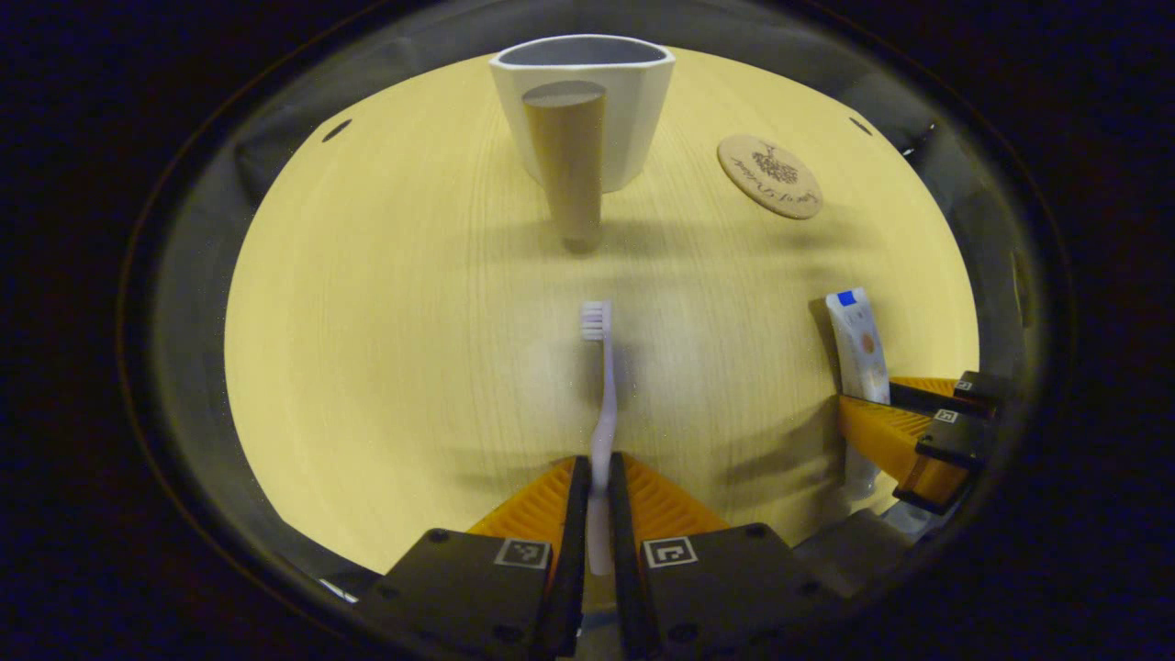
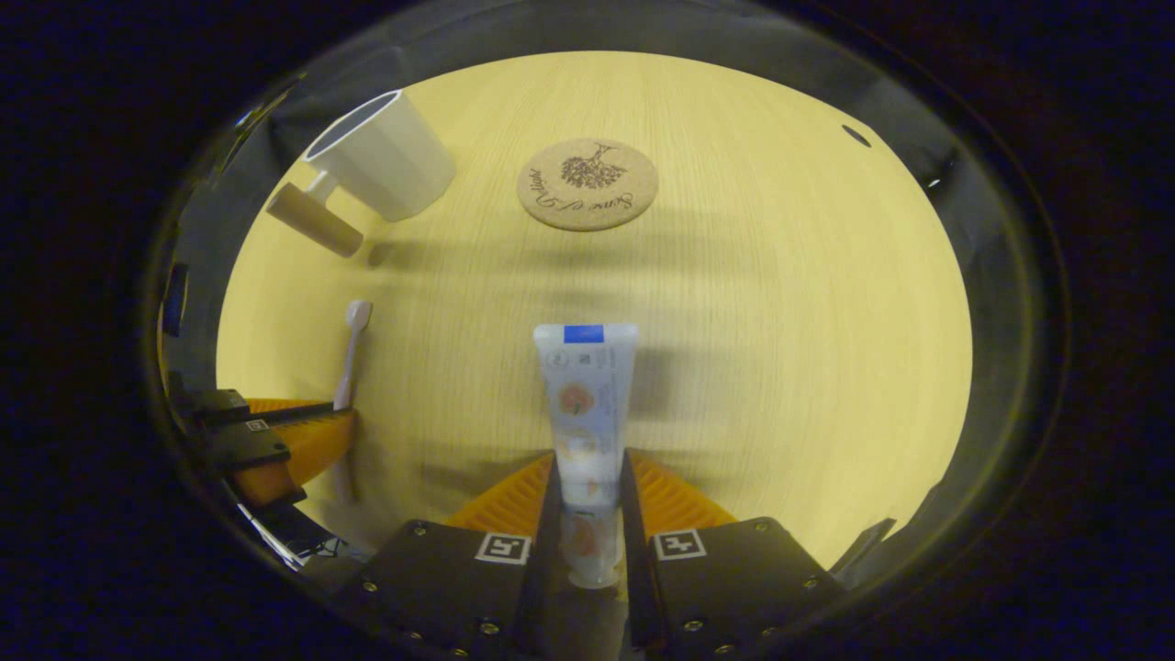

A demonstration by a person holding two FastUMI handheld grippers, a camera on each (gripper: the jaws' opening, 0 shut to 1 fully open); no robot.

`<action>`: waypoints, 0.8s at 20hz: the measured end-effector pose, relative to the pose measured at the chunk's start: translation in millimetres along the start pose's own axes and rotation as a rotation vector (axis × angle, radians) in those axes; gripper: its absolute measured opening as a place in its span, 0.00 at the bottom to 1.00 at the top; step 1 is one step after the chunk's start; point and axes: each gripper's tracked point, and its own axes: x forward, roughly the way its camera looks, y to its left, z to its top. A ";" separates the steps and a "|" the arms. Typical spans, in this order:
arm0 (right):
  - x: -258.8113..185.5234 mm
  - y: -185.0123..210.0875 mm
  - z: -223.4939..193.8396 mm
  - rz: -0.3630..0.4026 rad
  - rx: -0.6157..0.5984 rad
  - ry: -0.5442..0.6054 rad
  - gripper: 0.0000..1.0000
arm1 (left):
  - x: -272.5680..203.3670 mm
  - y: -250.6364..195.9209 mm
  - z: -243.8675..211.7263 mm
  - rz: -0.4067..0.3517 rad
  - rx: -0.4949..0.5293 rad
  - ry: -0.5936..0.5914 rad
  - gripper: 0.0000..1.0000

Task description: Put the toothbrush and toothpaste on the desktop into the cup, then pick up the cup and place it on the coaster on the desktop.

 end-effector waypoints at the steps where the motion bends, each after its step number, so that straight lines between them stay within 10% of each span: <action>1: 2.6 1.4 -2.4 0.006 -0.001 0.006 0.29 | -0.2 0.2 0.5 0.000 0.008 -0.001 0.17; 16: -15.9 15.2 0.1 0.144 0.011 -0.109 0.19 | -19.3 1.7 1.8 -0.062 -0.071 -0.158 0.10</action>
